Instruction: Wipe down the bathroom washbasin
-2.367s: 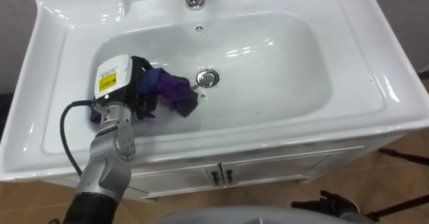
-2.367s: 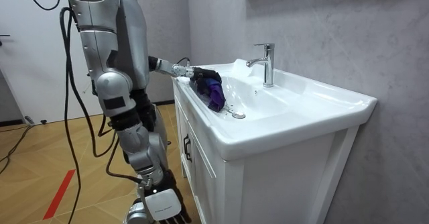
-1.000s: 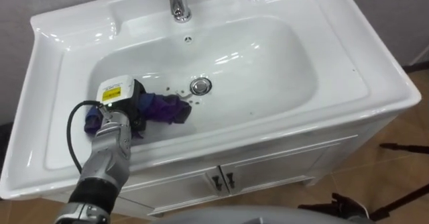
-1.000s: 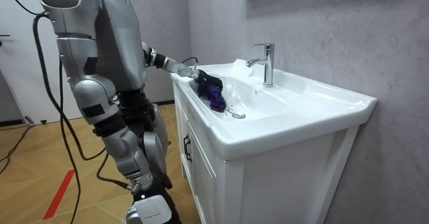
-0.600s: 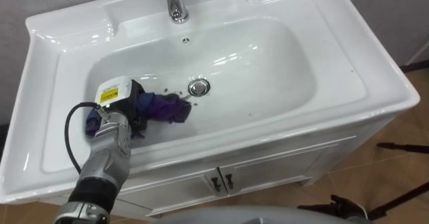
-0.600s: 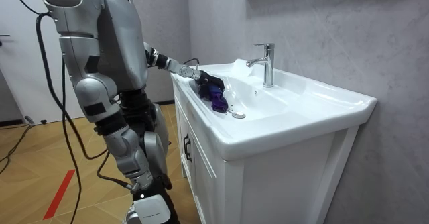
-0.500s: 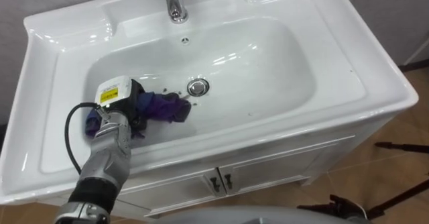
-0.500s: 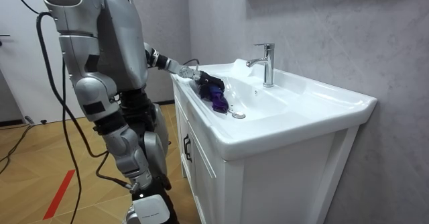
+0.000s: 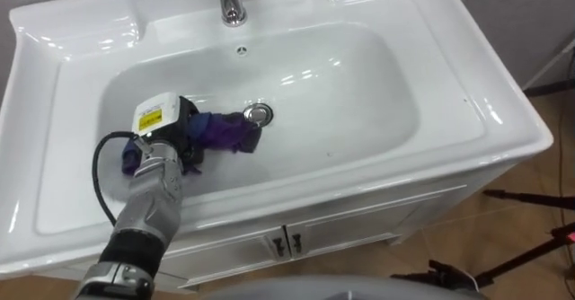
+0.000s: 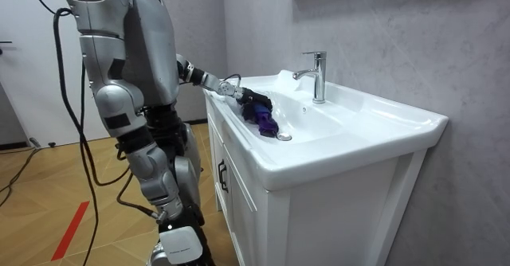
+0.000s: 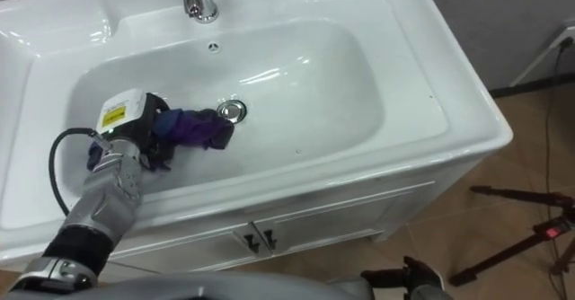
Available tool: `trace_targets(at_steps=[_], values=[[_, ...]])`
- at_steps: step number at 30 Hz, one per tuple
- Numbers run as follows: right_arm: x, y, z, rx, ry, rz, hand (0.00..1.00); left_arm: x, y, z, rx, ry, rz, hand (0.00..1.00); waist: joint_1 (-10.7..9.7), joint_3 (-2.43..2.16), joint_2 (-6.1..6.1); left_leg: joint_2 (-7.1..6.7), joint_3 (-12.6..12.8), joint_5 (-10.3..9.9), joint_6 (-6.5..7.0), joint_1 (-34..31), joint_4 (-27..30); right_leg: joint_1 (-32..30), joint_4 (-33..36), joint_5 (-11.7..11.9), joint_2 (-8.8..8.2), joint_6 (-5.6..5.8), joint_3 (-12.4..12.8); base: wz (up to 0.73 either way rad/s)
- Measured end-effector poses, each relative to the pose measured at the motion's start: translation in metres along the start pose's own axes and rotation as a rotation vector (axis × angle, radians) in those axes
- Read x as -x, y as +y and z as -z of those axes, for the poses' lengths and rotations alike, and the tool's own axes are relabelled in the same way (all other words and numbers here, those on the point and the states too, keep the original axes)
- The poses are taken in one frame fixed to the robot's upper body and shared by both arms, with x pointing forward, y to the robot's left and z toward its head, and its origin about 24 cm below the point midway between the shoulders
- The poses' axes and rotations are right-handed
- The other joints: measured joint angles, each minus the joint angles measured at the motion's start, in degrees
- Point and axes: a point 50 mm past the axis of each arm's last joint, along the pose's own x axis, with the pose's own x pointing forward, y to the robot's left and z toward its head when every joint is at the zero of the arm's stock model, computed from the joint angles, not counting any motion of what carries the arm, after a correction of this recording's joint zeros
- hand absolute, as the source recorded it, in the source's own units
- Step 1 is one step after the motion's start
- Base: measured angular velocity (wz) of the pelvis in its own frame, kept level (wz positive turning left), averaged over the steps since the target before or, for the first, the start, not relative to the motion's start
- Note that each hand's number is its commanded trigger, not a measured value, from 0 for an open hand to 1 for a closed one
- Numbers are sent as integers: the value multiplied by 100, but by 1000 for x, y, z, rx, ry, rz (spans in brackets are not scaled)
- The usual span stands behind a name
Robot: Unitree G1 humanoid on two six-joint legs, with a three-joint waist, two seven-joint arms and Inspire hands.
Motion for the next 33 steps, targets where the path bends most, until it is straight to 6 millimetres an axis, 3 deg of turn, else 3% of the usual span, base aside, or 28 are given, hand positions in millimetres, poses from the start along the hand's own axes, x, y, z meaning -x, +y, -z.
trace_targets(at_steps=[9, 19, 24, 29, 33], values=[[0, -6, -7, -12, -22, 21, 0, -2, -4, -16, 10, -20, 82, 100, -365, 12, 234, 0, -6, -1, 0, -69, -13, -19, 6, 0, -2, 0, -6, 0], [-1, -3, -10, -8, -33, 23, 0, -8, 1, -38, -8, -79, 135, 100, -581, 21, 223, -3, 9, 0, 2, -94, -11, -85, 10, 1, -5, 0, 68, 0], [-1, -5, -10, -22, -32, 36, 0, -9, 2, -57, -49, -134, 176, 100, -670, 32, 271, -5, 62, 0, 2, -83, -17, -95, 4, 4, -10, 1, 135, -5], [-2, -7, -20, -20, -46, 86, 0, -9, 2, -75, -66, -193, 211, 100, -936, 72, 415, -18, 61, 1, 3, -81, -16, -94, 2, 6, -20, 6, 136, 0], [-2, -8, -18, -21, -35, 102, 0, -2, 9, -101, -73, -304, 238, 100, -1014, 79, 414, -20, 64, 5, 8, -82, -18, -102, 3, 8, -24, 9, 138, 0]])
